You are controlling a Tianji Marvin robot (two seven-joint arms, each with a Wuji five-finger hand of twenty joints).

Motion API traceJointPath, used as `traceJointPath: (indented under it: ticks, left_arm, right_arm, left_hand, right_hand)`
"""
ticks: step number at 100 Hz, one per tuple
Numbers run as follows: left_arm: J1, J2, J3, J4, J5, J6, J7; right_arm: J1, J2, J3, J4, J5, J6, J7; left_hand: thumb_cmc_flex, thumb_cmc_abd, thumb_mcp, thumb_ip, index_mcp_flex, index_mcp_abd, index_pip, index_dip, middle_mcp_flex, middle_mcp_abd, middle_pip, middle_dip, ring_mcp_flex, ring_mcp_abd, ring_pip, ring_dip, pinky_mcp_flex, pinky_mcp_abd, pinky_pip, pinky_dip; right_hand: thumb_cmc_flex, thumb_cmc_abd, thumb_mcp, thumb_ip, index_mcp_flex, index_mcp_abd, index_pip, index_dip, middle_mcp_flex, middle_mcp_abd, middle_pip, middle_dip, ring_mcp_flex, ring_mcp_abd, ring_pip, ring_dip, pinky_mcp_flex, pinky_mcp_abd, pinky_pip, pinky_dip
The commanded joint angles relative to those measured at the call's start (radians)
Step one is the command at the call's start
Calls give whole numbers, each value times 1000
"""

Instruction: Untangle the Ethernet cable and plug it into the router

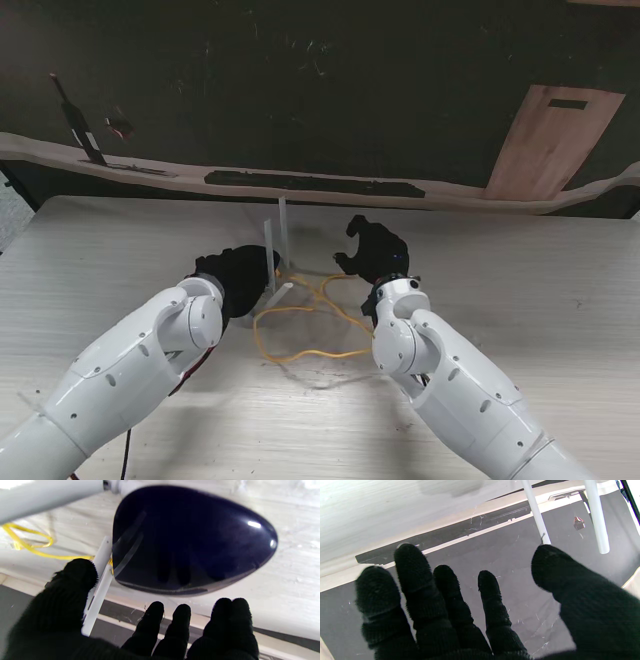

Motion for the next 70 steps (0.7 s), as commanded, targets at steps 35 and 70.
traceJointPath:
  ticks: [35, 70]
  left_arm:
    - [127, 12, -159, -142, 81, -82, 69]
    - [323, -1, -352, -290, 5, -295, 173]
  right_arm:
    - [-38, 16, 39, -66, -16, -40, 28]
    - [-130, 56, 150, -185, -5, -141, 148]
  left_hand:
    - [8, 16, 23, 17, 30, 0, 16, 20, 1, -7, 26, 26, -4, -135, 11, 6, -20, -84, 4, -19]
    - [10, 11, 12, 17, 74, 11, 24, 27, 57, -8, 45, 35, 27, -140, 0, 3, -1, -90, 3, -21]
  right_hand:
    - [-44, 22, -34, -6, -28, 5, -29, -14, -45, 25, -23, -10, -56, 37, -28, 17, -73, 56, -42, 20]
    - [-38, -75, -45, -25, -160, -33, 3, 1, -169, -41, -40, -11, -240, -11, -135, 16, -315, 23, -171, -23]
